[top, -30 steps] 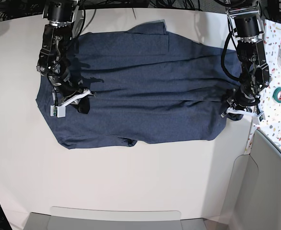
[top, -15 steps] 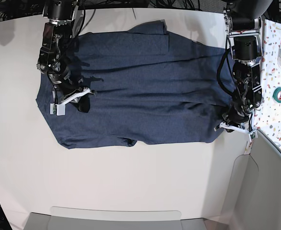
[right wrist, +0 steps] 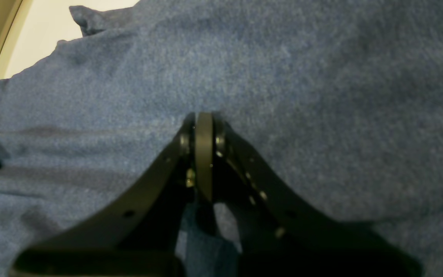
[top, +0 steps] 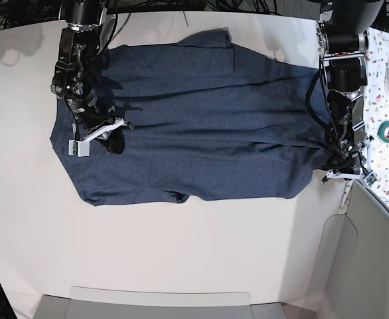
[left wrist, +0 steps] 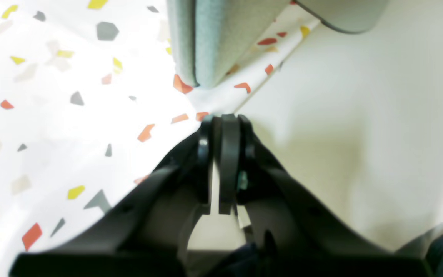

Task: Layout the t-shirt on the table in an organized manner, then fold the t-shirt properly
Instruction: 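Hold the shirt side with the left gripper and tug it outward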

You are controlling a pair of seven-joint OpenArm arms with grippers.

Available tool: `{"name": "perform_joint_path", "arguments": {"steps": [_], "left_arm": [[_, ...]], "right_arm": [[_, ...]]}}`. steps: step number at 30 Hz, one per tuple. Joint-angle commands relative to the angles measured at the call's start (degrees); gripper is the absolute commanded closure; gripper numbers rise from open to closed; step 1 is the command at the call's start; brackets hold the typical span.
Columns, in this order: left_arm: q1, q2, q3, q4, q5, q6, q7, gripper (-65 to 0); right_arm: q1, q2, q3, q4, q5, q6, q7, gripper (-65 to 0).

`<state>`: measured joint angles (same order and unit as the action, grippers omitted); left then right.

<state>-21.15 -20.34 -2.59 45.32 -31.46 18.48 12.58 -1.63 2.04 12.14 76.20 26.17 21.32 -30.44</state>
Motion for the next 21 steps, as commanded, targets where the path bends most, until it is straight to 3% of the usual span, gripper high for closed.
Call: {"name": "perform_joint_path", "arguments": {"steps": [1,5,11,14,18,21], "left_arm": [[0.3,-0.5,-0.4,0.7,-0.4,1.3,2.8,-2.8],[2.4,-0.5,-0.4,8.4,-0.7,0.9,3.5,-2.9],[3.9,-0.2,-0.4,18.1,-0.8,0.8,14.9,-5.9],[4.0,-0.1,-0.4,21.0,-0.8,0.6,17.5,-5.8],[4.2,-0.1,-0.4,22.9,-0.8,-4.3,17.9,-5.7],[4.2,-0.1,-0.4,23.0,-0.8,-6.0,17.9,-5.6]], "right_arm": [[-2.4,0.4,0.0,-1.4,-6.5,-3.5,-11.4,0.0],[-2.4,0.4,0.1,-1.4,-6.5,-3.5,-11.4,0.0],[-2.1,0.4,0.1,-1.4,-6.5,-3.5,-11.4,0.0],[-2.0,0.1,0.0,-1.4,-6.5,-3.5,-11.4,0.0],[-1.9,-0.1,-0.1,-1.5,-6.5,-3.5,-11.4,0.0],[-1.9,-0.2,-0.1,-1.5,-6.5,-3.5,-11.4,0.0]]}}
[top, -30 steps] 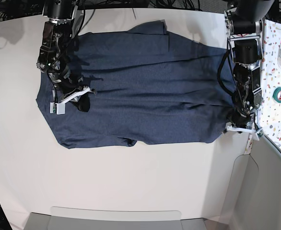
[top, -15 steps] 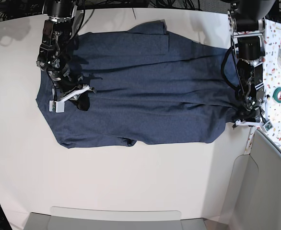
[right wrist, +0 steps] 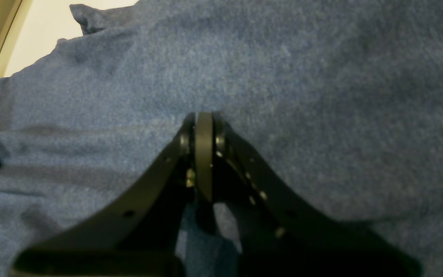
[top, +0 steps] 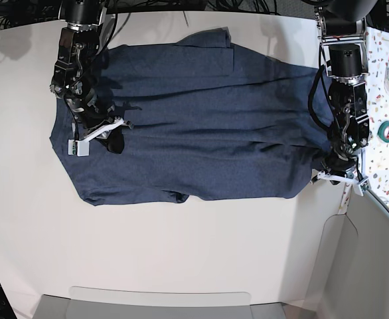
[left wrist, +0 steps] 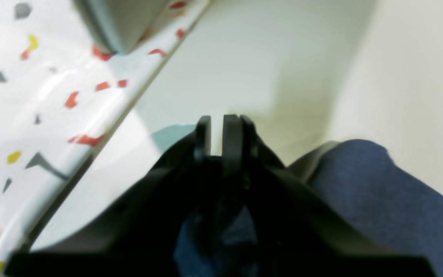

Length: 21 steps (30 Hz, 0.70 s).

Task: Layout the t-shirt on the table in an organized manner, then fold the t-shirt properly
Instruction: 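Hold the shirt side with the left gripper and tug it outward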

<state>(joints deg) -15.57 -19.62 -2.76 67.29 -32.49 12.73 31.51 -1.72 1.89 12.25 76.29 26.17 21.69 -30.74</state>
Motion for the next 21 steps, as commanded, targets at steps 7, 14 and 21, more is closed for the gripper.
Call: {"name": "perform_joint_path", "arguments": {"steps": [7,14,21], "left_arm": [[-1.2,-0.9,-0.3,1.2,-4.7,-0.5,1.3,-4.1],[2.3,-1.7,-0.2,4.1,-13.7,-0.5,3.8,-4.0],[4.1,-2.0,-0.2,7.9,-14.9,-0.5,7.5,-4.1]], "right_arm": [[-1.8,0.0,-0.3,-1.7,-6.5,-3.9,-11.0,0.0],[-1.5,0.0,-0.3,-1.8,-6.5,-3.9,-11.0,0.0],[-1.4,0.0,-0.3,-2.0,-6.5,-3.9,-11.0,0.0]]}}
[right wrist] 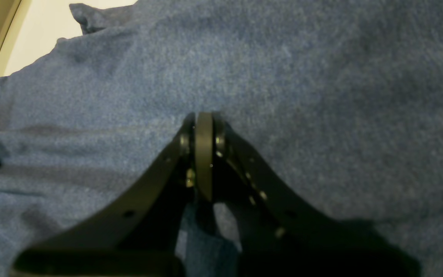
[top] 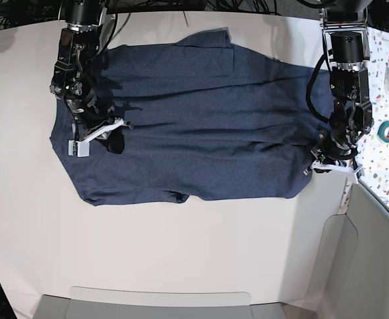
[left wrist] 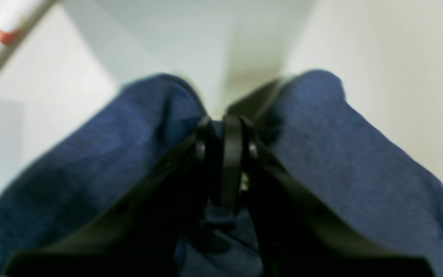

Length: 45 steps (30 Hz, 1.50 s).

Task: Layout the t-shirt on the table in an organized manner, then fold the t-shirt properly
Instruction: 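Hold the shirt side with the left gripper and tug it outward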

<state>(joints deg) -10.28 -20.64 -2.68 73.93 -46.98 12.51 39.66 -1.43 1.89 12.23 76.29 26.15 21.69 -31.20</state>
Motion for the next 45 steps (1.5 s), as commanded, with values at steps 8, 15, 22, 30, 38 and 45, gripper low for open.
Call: {"name": "perform_joint_path", "arguments": {"steps": [8,15,22,30,38,45], "left_arm": [[-0.7,-0.9,0.3,1.0,-0.2,-1.1,3.1,-4.4],[-3.9,-1.0,0.3,-9.6,1.8,-4.5,4.9,-4.4],[-5.6,-1.0,0.3,-13.6,14.8,-4.3,-0.1,-4.4],[-5.8,-1.0,-0.2,-13.6,22.8,-4.3,-1.8,-4.4],[-6.8,-1.0,-0.2,-16.7,22.9,0.8,-7.6,-4.4],[-8.8,-1.0,-5.8,-16.7,22.9,1.6,-9.0,-4.2]], "right_arm": [[-1.7,0.0,-0.3,-2.0,-6.5,-3.9,-10.5,0.0],[-1.7,0.0,-0.3,-2.0,-6.5,-3.9,-10.5,0.0],[-1.8,0.2,-0.4,-2.0,-6.5,-3.9,-10.5,0.0],[-2.1,0.4,-0.4,-2.0,-6.5,-3.9,-10.5,0.0],[-2.3,0.4,-0.4,-1.9,-6.5,-3.9,-10.5,0.0],[-3.0,0.4,-0.3,-1.5,-6.5,-3.9,-10.5,0.0]]}}
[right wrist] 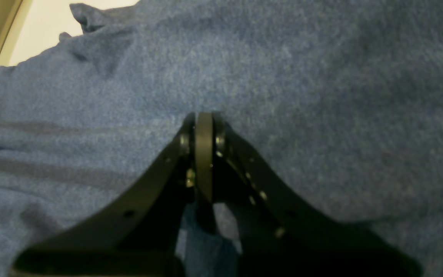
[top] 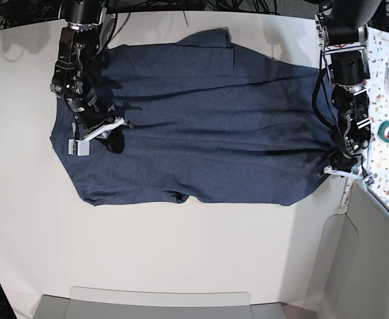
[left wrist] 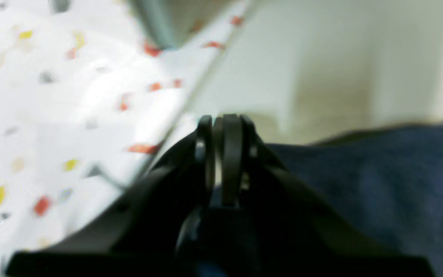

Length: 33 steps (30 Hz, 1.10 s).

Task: Layout the t-shirt on the table in an organized manner, then fold the t-shirt properly
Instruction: 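Hold the shirt side with the left gripper and tug it outward, then move the left gripper with the fabric inward along the shirt side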

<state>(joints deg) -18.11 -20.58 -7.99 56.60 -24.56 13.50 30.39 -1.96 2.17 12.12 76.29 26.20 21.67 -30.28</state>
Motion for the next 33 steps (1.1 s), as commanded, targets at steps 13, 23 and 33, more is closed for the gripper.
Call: {"name": "perform_joint_path", "arguments": {"steps": [13,23,33], "left_arm": [[-0.3,-0.2,-6.1,12.3,-0.1,-1.5,7.3,-4.5],[-0.3,1.4,-6.1,18.0,-10.2,-9.6,14.8,-21.2],[-4.0,1.5,-5.9,8.9,-10.9,-9.6,14.2,-27.9]], "right_arm": [[-2.2,-0.3,-0.3,-1.4,-6.5,-3.9,-11.4,0.0],[-2.5,-0.4,-0.3,-1.4,-6.5,-3.9,-11.5,0.0],[-2.6,-0.4,-0.4,-1.4,-6.5,-3.9,-11.5,0.0]]}}
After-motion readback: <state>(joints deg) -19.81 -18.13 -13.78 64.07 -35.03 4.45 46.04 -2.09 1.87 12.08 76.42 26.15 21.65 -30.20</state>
